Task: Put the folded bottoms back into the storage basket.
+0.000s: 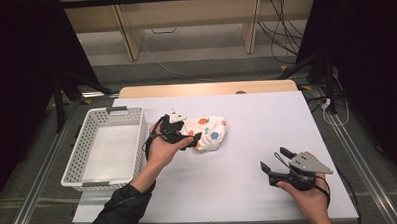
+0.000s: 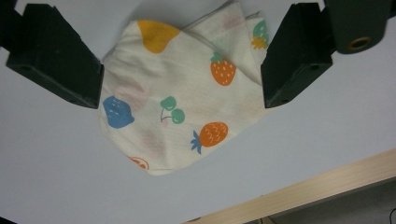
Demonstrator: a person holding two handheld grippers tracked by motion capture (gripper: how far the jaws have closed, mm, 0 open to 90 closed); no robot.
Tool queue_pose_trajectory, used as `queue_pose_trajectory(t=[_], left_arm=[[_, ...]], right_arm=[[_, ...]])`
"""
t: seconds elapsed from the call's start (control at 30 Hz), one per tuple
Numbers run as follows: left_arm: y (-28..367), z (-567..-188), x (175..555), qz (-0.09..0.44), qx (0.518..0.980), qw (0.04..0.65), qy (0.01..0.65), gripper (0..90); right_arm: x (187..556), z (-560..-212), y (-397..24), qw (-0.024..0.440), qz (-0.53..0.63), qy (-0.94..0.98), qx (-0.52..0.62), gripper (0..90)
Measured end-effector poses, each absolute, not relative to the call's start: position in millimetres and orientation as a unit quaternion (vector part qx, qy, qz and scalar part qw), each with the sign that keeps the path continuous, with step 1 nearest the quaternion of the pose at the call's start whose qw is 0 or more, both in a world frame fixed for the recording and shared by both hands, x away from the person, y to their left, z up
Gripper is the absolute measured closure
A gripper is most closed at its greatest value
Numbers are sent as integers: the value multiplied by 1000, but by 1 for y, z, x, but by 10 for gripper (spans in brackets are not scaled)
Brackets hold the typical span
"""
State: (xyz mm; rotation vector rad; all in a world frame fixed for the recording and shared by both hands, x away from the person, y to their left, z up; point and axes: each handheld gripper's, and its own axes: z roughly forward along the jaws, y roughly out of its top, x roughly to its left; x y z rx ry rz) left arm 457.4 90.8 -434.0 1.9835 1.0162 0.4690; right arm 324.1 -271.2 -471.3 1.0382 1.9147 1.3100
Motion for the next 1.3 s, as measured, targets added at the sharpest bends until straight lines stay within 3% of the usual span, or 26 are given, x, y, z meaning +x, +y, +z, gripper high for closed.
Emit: queue_pose_trajectory(t=[0.5, 1.17, 1.23, 1.3], left_arm=[[82, -457, 489, 178, 795, 384, 434, 106], [81, -495, 511, 170, 789, 343, 481, 169], [80, -495, 511, 174, 789, 345, 477, 187], [78, -496, 510, 178, 789, 351, 473, 277]], right_arm=[[324, -471, -272, 294, 488, 722, 392, 164], [325, -472, -271, 293, 491, 721, 391, 164], [325, -472, -271, 293, 490, 722, 390, 164], [324, -472, -271, 292, 483, 726, 393, 165]])
